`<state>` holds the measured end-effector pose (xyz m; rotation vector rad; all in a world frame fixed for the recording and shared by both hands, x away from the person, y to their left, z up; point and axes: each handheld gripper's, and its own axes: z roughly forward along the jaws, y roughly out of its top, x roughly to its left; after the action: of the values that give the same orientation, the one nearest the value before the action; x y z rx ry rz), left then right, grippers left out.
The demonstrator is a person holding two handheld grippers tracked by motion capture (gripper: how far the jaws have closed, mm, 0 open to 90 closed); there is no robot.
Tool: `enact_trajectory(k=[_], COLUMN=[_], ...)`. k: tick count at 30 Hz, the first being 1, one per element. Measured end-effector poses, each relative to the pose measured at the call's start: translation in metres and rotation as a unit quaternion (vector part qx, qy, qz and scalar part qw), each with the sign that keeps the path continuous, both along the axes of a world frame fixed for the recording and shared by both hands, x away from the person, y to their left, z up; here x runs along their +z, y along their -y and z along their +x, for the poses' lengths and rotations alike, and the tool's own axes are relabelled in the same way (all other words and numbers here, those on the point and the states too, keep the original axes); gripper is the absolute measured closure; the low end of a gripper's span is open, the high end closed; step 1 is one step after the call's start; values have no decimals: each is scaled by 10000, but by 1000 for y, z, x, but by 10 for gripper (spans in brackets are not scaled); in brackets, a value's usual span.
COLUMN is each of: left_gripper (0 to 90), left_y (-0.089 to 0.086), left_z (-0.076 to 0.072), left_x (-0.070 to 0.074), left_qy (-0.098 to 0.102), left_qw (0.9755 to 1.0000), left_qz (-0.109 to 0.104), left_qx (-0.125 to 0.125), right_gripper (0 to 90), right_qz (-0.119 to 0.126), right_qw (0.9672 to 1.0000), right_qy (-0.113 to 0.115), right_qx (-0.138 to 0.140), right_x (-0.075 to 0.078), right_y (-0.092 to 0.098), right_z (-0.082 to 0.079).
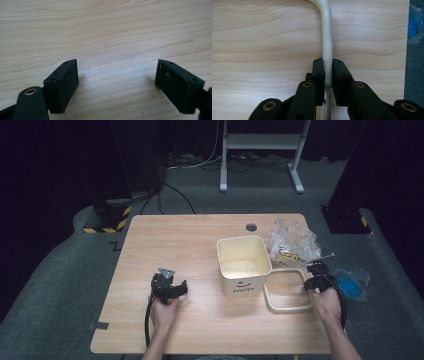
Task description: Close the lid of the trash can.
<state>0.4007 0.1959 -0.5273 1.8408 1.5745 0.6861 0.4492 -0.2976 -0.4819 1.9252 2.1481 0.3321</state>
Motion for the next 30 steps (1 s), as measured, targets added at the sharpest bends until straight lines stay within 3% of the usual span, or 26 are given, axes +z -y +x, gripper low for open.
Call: enact_trajectory(k=[30], left_gripper=[188], left_y=[0], left_z=[0], left_x=[0], left_qy=[-2], left_qw=[10000], left_qz=[10], left_qx=[-2], right_gripper=[813], right_qz=[115], right_qw=[9993], right_qy=[241], right_qx=[277], right_x=[36], right_y=[8], right_z=[-25])
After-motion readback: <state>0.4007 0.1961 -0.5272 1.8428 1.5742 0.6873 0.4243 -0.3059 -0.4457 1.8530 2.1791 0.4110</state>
